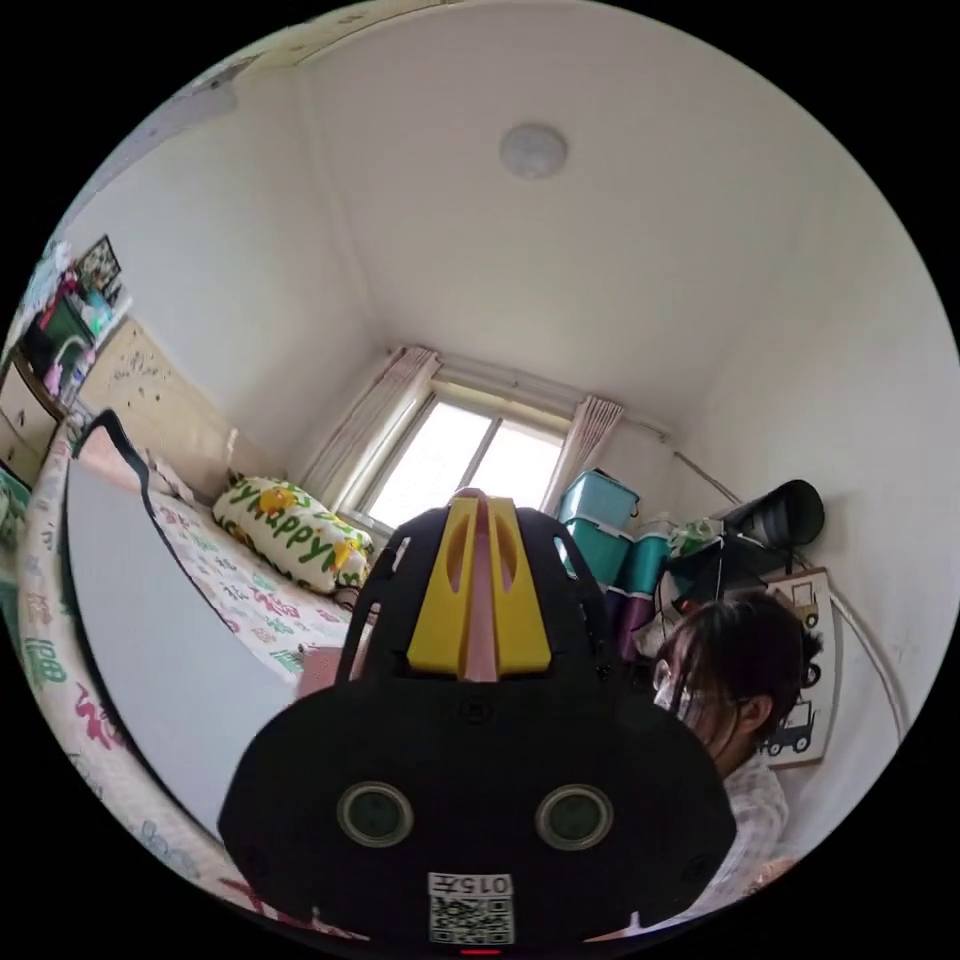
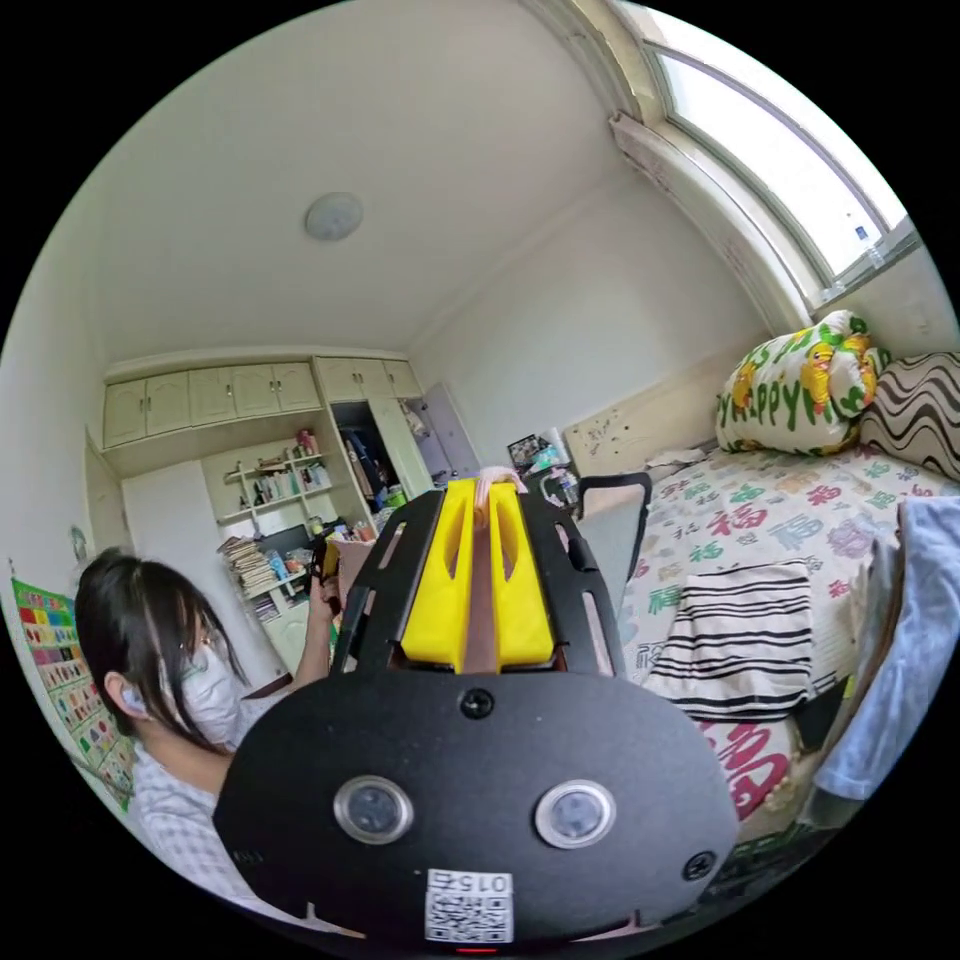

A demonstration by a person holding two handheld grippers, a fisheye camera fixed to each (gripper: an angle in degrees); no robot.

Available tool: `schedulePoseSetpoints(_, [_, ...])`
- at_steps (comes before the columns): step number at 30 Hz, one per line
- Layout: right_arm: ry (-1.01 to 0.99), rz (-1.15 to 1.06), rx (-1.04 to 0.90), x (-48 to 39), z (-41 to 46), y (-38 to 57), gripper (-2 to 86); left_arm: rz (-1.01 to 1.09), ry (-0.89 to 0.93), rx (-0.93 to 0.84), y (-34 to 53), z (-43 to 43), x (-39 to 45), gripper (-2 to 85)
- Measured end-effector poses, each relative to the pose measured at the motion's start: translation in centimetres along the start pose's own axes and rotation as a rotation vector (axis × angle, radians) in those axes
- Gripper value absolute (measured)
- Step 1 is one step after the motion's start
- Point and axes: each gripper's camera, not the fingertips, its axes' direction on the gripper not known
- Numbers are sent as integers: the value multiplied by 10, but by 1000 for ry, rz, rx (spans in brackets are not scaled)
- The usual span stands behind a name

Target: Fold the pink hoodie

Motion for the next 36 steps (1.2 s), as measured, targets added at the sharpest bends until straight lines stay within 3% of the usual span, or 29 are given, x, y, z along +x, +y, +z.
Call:
schedulePoseSetpoints(2, [-91,24,-14,0,13,29,8,-13,-71,-6,17,-53,10,-6])
schedulePoseSetpoints(6, [-75,66,-54,12,43,57,7,-82,-184,-52,36,-90,-14,-6])
schedulePoseSetpoints(9, [-3,158,-136,47,91,61,7,-215,-343,-133,38,-84,-81,-6])
schedulePoseSetpoints(11, [169,210,-240,88,152,49,7,-385,-523,-212,28,-59,-172,-7])
schedulePoseSetpoints(14, [300,365,-195,131,225,13,6,-454,-568,-36,-16,-23,-230,-8])
schedulePoseSetpoints(16, [312,287,-124,104,256,-34,4,-358,-592,61,-75,8,-212,-8])
schedulePoseSetpoints(19, [362,-77,66,-8,265,-124,3,-108,-536,273,-180,27,-125,-8])
schedulePoseSetpoints(22, [318,-248,242,-88,230,-162,3,142,-593,326,-236,22,-18,-8])
schedulePoseSetpoints(24, [255,-298,279,-112,208,-162,5,190,-510,330,-242,5,17,-8])
schedulePoseSetpoints(28, [192,-398,202,-122,170,-104,6,223,-451,213,-194,-35,60,-8])
schedulePoseSetpoints(33, [20,-137,-50,-53,130,49,7,35,-453,-74,-29,-93,43,-7])
schedulePoseSetpoints(36, [29,85,-215,7,113,172,7,-217,-448,-291,92,-131,-2,-7])
